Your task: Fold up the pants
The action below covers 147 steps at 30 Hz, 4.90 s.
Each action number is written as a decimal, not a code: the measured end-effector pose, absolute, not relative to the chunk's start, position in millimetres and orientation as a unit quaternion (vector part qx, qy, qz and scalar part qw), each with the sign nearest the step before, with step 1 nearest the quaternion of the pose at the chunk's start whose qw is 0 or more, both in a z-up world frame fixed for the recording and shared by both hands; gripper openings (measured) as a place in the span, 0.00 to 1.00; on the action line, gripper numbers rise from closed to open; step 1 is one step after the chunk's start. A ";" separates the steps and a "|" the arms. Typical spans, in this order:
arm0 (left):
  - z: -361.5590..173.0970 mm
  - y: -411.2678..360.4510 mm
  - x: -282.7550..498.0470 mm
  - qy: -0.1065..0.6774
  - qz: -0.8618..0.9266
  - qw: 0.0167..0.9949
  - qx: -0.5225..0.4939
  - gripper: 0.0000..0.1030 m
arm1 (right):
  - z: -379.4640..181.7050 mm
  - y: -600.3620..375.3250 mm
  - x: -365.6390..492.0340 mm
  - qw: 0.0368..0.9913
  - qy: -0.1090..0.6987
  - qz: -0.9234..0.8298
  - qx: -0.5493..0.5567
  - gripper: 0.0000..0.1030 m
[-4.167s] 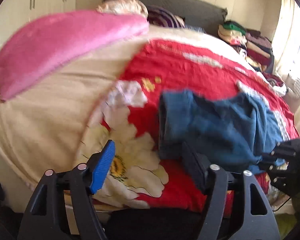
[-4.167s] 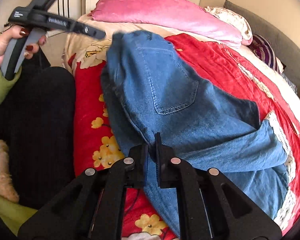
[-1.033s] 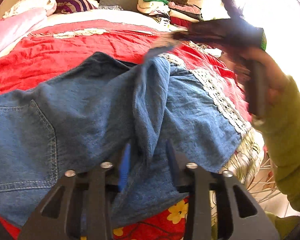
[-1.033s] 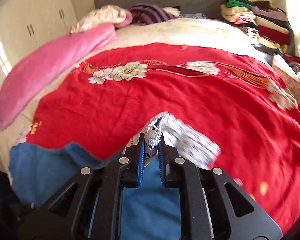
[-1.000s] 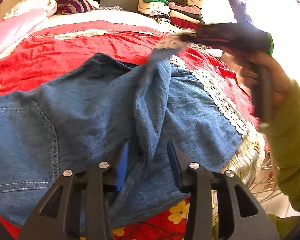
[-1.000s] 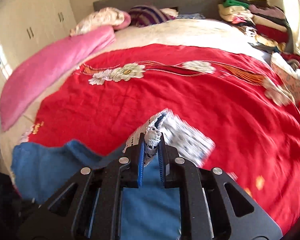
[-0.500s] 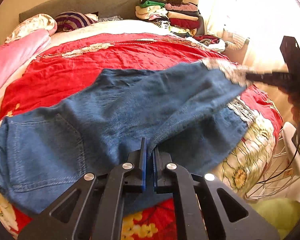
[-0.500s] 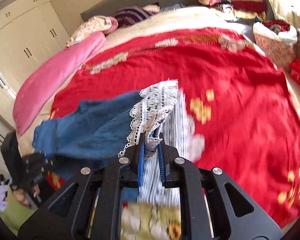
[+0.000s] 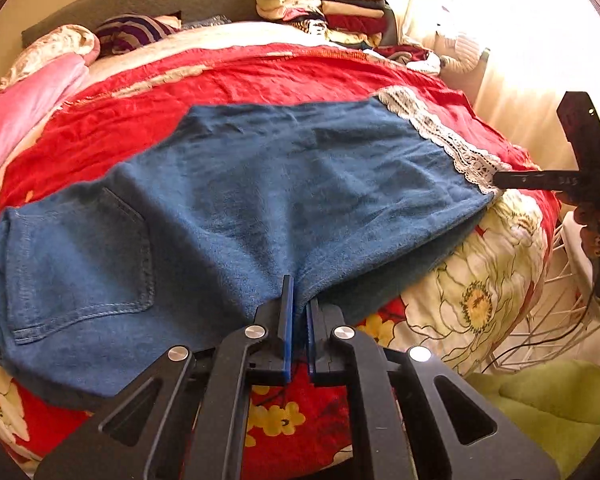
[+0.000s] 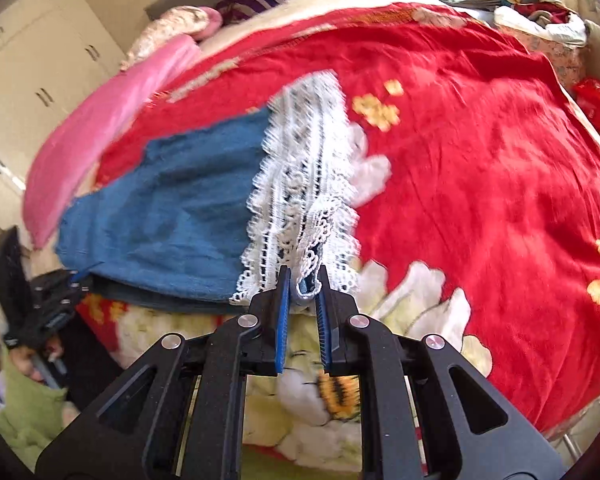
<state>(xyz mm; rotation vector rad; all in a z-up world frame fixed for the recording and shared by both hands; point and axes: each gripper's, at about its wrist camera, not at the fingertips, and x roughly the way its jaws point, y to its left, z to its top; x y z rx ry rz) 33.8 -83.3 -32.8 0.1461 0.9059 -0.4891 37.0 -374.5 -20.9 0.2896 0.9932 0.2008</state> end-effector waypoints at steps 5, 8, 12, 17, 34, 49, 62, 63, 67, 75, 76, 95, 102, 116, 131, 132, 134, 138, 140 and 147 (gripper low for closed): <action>-38.3 -86.7 30.7 0.440 -0.237 0.863 0.081 0.10 | -16.9 -379.9 31.9 0.874 0.463 0.074 0.127 0.20; -34.6 -84.4 26.0 0.443 -0.254 0.857 0.068 0.45 | 6.5 -383.4 24.1 0.898 0.426 0.048 0.098 0.25; -20.0 -72.0 18.8 0.433 -0.246 0.866 0.050 0.60 | 27.4 -363.7 21.8 0.919 0.386 0.062 0.049 0.32; 18.7 -19.5 11.9 0.386 -0.185 0.904 0.006 0.73 | 12.5 -317.6 38.9 0.905 0.405 0.126 0.019 0.33; -11.4 110.9 38.6 0.391 0.036 0.902 -0.181 0.41 | -22.8 -311.6 56.7 0.876 0.467 0.124 0.014 0.39; 32.2 106.9 16.2 0.338 0.052 0.929 -0.144 0.67 | -8.8 -304.7 51.2 0.888 0.436 0.150 0.000 0.45; -34.1 -37.2 81.1 0.465 -0.093 0.880 -0.025 0.67 | -37.6 -282.8 65.4 0.866 0.470 0.173 -0.008 0.49; -40.3 -39.2 80.8 0.468 -0.093 0.879 -0.013 0.67 | -36.6 -282.1 64.2 0.866 0.468 0.177 -0.014 0.50; -27.8 -34.1 81.4 0.455 -0.114 0.882 -0.032 0.67 | -11.8 -295.7 65.0 0.879 0.437 0.192 0.006 0.51; 13.4 -37.4 128.0 0.417 -0.112 0.902 -0.026 0.67 | 28.8 -361.1 138.7 0.900 0.407 0.133 0.077 0.52; 16.2 -42.7 140.2 0.416 -0.114 0.902 -0.019 0.67 | 27.8 -365.3 148.5 0.899 0.410 0.130 0.080 0.52; -42.4 -70.8 237.9 0.476 -0.184 0.855 -0.087 0.12 | -32.4 -385.9 219.0 0.866 0.461 0.159 0.115 0.26; -20.5 -75.9 225.4 0.453 -0.202 0.863 -0.092 0.05 | -17.6 -382.7 209.7 0.881 0.428 0.175 0.098 0.13; -39.5 -92.2 253.2 0.465 -0.152 0.871 -0.047 0.07 | -24.1 -370.6 250.3 0.883 0.449 0.138 0.015 0.15; -7.1 -59.6 197.7 0.415 -0.154 0.894 -0.074 0.47 | 5.5 -407.4 185.7 0.901 0.411 0.109 0.091 0.42; -3.3 -59.2 191.6 0.412 -0.157 0.895 -0.073 0.50 | 6.7 -408.6 177.3 0.900 0.411 0.108 0.093 0.42; 4.8 -58.3 174.7 0.402 -0.162 0.898 -0.072 0.53 | 9.3 -410.8 159.2 0.901 0.410 0.107 0.096 0.43; 14.4 -58.9 143.6 0.385 -0.158 0.907 -0.060 0.56 | 13.4 -414.6 126.5 0.899 0.411 0.109 0.109 0.47; 14.8 -57.5 127.4 0.382 -0.153 0.910 -0.052 0.56 | 11.9 -411.7 114.2 0.896 0.414 0.116 0.115 0.47; -17.4 -49.8 84.0 0.415 -0.128 0.900 -0.022 0.56 | -9.0 -403.0 85.9 0.883 0.435 0.125 0.123 0.48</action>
